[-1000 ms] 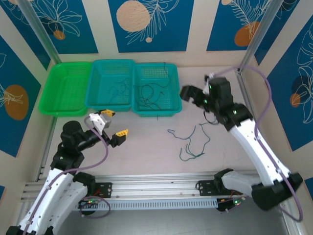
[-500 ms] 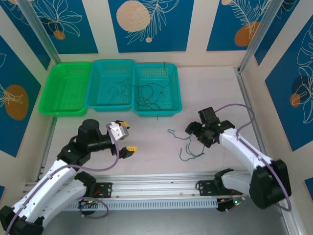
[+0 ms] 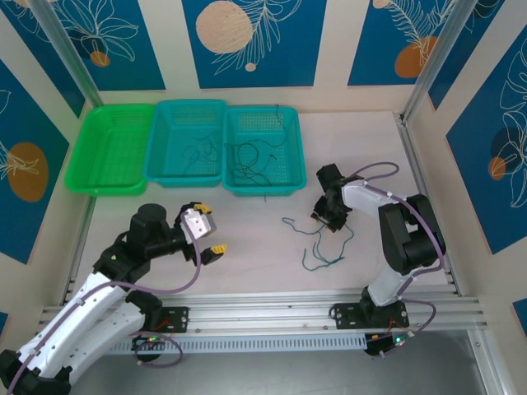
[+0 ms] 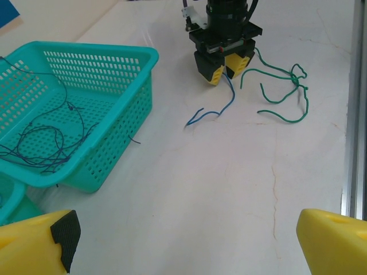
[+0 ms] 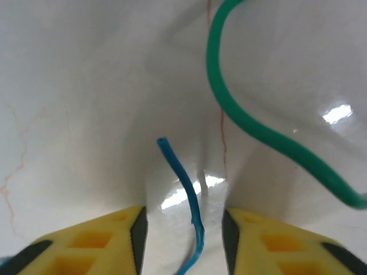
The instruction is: Untangle the cables
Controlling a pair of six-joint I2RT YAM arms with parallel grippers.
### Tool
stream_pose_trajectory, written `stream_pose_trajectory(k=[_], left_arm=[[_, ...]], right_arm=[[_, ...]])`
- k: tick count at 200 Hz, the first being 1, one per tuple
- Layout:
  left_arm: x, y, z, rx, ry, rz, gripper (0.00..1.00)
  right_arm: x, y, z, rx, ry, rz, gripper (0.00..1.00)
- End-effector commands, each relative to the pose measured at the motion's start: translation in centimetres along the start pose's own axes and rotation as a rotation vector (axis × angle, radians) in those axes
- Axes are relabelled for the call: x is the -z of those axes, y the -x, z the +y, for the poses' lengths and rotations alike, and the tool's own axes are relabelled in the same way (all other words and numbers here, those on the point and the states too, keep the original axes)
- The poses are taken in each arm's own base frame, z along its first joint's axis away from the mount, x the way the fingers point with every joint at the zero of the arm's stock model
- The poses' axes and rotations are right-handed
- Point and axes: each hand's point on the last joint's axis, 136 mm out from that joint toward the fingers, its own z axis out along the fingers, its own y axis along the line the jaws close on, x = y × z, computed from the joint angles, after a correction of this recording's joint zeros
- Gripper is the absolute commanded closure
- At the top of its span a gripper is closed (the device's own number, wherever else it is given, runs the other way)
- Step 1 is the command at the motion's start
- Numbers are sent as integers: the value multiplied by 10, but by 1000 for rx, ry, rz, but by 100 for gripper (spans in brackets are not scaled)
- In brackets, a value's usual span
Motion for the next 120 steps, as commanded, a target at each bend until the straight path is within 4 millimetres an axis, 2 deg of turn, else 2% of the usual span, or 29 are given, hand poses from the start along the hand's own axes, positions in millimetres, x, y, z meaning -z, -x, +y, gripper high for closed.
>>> stream_pose_trajectory(k=[1, 9, 40, 66, 83, 105, 120], left_arm=[[4, 6, 1, -35, 16, -7, 3], [4, 6, 1, -34, 16, -8, 3], [5, 7, 1, -38, 17, -15, 3], [8, 12, -3, -48, -1, -44, 3], [12, 21, -16, -69, -62, -111, 3], [16, 28, -22, -85, -80, -163, 3], [16, 28, -20, -85, -62, -165, 2]], right_arm=[[-2, 2, -9, -5, -42, -39, 81], [0, 3, -10, -7, -35, -45, 89], [23, 9, -8, 3, 21, -94, 97], [65, 17, -6, -8, 105, -196, 100], [94, 20, -1, 1, 186, -263, 100], [124, 13, 18, 62, 332, -297, 100], [144, 3, 41, 121, 450, -294, 100]])
